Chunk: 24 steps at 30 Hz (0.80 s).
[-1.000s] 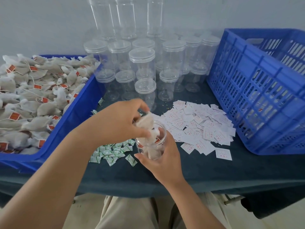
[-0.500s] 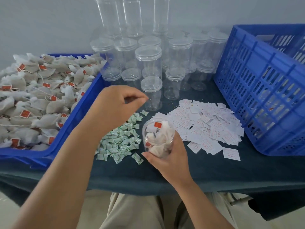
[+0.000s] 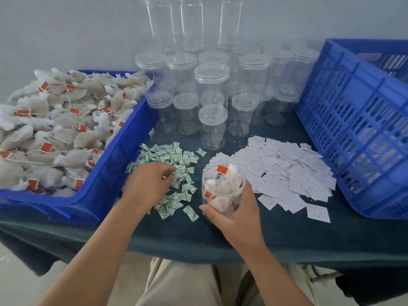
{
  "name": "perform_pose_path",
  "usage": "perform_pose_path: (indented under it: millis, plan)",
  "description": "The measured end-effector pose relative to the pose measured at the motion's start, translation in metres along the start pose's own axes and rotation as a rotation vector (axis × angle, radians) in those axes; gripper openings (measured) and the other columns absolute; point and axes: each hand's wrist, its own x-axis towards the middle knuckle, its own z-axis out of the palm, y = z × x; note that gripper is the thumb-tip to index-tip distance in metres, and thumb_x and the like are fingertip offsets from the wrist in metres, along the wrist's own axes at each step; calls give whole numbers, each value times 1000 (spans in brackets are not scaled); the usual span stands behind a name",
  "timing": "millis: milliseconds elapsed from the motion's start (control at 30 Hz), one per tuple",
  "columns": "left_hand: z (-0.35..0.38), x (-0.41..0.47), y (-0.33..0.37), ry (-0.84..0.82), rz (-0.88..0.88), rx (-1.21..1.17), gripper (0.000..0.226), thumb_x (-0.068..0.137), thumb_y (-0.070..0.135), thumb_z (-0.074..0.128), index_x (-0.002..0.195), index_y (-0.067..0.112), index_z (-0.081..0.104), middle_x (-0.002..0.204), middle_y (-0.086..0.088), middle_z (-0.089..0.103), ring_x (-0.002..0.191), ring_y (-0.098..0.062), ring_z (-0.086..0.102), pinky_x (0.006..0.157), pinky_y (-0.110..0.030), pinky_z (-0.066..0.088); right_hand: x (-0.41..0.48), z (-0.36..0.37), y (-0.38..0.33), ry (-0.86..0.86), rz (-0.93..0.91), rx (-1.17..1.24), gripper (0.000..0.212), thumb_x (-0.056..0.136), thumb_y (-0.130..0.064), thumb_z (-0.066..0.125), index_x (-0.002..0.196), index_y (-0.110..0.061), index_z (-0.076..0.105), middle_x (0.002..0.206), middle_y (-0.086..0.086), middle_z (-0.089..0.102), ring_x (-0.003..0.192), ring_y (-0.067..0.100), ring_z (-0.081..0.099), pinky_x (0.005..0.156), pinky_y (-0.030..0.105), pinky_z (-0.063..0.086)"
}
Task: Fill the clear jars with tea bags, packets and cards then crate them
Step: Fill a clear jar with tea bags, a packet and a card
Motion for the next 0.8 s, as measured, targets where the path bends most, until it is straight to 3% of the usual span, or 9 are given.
perform_pose_path:
  millis: [100, 200, 300, 367, 467, 533, 633, 733, 800]
  plan:
    - [-9, -2, 6, 19, -88, -132, 4, 91, 51, 76, 93, 50, 74, 84, 28, 71, 71, 3, 69, 69, -30, 60, -1, 0, 0, -3, 4, -16, 78, 61, -52, 98, 122, -63, 50, 120, -19, 70, 113, 9, 70, 91, 25, 59]
    - [-26, -9, 20, 129, -83, -315, 11, 90, 54, 76, 97, 46, 78, 78, 22, 74, 62, 1, 68, 52, -20, 52, -2, 1, 0, 1, 0, -22, 80, 62, -52, 98, 122, -66, 49, 121, -22, 69, 113, 6, 69, 90, 21, 58]
    - [-54, -25, 48, 217, 88, -609, 14, 85, 52, 81, 96, 46, 76, 87, 23, 75, 75, 1, 70, 59, -8, 49, 0, 0, 0, 18, -14, -30, 82, 63, -49, 99, 124, -68, 48, 122, -26, 68, 114, 1, 68, 87, 10, 53]
    - [-68, -38, 73, 154, 307, -654, 16, 81, 51, 84, 87, 39, 75, 82, 18, 75, 66, 2, 66, 59, -5, 46, 0, 1, 1, 25, -16, -43, 82, 62, -50, 99, 125, -67, 48, 122, -25, 68, 114, 4, 68, 88, 14, 55]
    - [-69, -47, 101, -48, 520, -357, 10, 83, 42, 86, 82, 38, 76, 78, 23, 71, 73, 7, 61, 64, -5, 40, 0, 1, 3, -1, -8, -49, 81, 64, -50, 99, 128, -59, 51, 121, -16, 69, 115, 12, 70, 91, 31, 60]
    - [-65, -41, 109, -150, 566, -38, 6, 90, 45, 77, 94, 42, 79, 81, 24, 69, 95, 2, 56, 79, -18, 41, -2, 1, 4, -15, -28, -65, 82, 65, -49, 98, 132, -52, 52, 125, -15, 68, 119, 13, 68, 95, 32, 58]
    - [-60, -30, 111, -290, 573, 153, 17, 97, 45, 67, 97, 38, 82, 90, 15, 73, 99, -6, 52, 91, -29, 44, -3, 1, 3, -26, -43, -95, 86, 64, -54, 95, 138, -36, 55, 127, -15, 65, 121, 13, 66, 97, 37, 58]
    - [-59, -25, 112, -217, 557, -98, 16, 98, 41, 69, 91, 36, 82, 93, 19, 74, 93, -4, 62, 85, -26, 49, -3, 0, -2, 6, -14, -78, 89, 60, -59, 93, 137, -33, 55, 125, -16, 65, 119, 9, 65, 99, 35, 57]
    - [-57, -22, 110, 18, 450, -432, 13, 97, 39, 71, 89, 37, 80, 88, 23, 74, 80, 1, 66, 68, -11, 47, -6, -7, -7, 57, 20, -35, 87, 58, -59, 92, 133, -43, 51, 123, -22, 66, 119, 5, 65, 97, 24, 56]
